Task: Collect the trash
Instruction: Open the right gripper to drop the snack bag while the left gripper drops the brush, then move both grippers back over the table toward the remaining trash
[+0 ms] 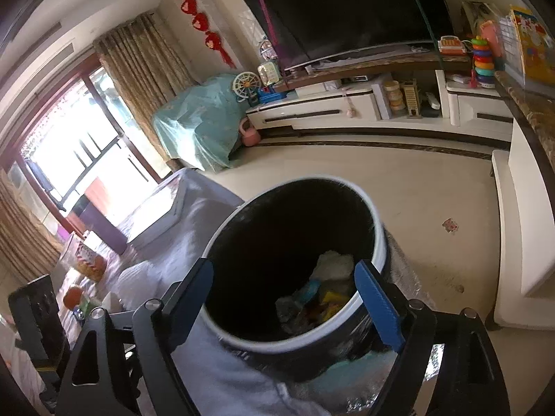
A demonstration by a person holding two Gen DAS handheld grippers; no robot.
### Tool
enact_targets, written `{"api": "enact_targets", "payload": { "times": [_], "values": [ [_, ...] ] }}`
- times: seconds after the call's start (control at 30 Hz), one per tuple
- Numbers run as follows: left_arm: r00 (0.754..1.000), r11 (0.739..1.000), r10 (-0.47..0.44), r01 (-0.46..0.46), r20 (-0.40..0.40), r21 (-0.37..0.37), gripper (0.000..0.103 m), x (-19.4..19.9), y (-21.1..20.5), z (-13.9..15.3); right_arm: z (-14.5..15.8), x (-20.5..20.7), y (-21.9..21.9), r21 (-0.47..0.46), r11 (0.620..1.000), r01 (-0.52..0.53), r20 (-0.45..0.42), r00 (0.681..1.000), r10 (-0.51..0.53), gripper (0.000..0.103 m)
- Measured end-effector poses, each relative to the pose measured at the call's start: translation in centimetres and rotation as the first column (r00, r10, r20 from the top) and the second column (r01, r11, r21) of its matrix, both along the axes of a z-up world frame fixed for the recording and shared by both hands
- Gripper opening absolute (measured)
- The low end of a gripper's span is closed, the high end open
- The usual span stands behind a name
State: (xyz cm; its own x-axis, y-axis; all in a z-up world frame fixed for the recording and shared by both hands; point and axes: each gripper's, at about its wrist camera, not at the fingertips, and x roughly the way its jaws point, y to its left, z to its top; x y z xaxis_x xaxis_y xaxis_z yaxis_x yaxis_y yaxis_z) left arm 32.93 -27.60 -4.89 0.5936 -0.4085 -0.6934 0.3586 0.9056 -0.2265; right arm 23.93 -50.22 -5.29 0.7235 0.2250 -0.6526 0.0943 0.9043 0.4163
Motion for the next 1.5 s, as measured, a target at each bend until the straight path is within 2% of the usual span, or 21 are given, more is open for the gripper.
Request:
{"api": "enact_targets", "payload": {
  "times": [0.5,0.73,0.9,1.23,1.5],
  "values": [
    [0.992,0.992,0.126,-0.126,-0.009,-0.007,0.066,-7.8,8.4,0.2,-0.4,-3.8,8.0,0.034,0.991,-0.132,0.009,0.991,0.132,0.088],
    [0.975,0.975,0.222,-0.222,-0.027,-0.011,0.066,-10.9,13.3,0.1,-1.1,-4.5,11.5,0.030,0.980,-0.196,-0.006,0.980,0.197,0.088],
    [0.960,0.960,0.279,-0.279,-0.036,-0.013,0.066,-12.4,15.3,0.4,-1.2,-4.4,13.9,0.025,0.970,-0.243,-0.013,0.970,0.244,0.088],
    [0.938,0.939,0.344,-0.345,-0.045,-0.016,0.066,-13.2,17.9,0.6,-1.9,-3.5,17.5,0.005,0.951,-0.308,-0.013,0.951,0.309,0.088],
    [0.919,0.920,0.390,-0.391,-0.048,-0.018,0.066,-11.7,19.6,0.7,-2.3,-1.6,19.2,-0.021,0.941,-0.337,-0.015,0.942,0.337,0.088]
  ]
}}
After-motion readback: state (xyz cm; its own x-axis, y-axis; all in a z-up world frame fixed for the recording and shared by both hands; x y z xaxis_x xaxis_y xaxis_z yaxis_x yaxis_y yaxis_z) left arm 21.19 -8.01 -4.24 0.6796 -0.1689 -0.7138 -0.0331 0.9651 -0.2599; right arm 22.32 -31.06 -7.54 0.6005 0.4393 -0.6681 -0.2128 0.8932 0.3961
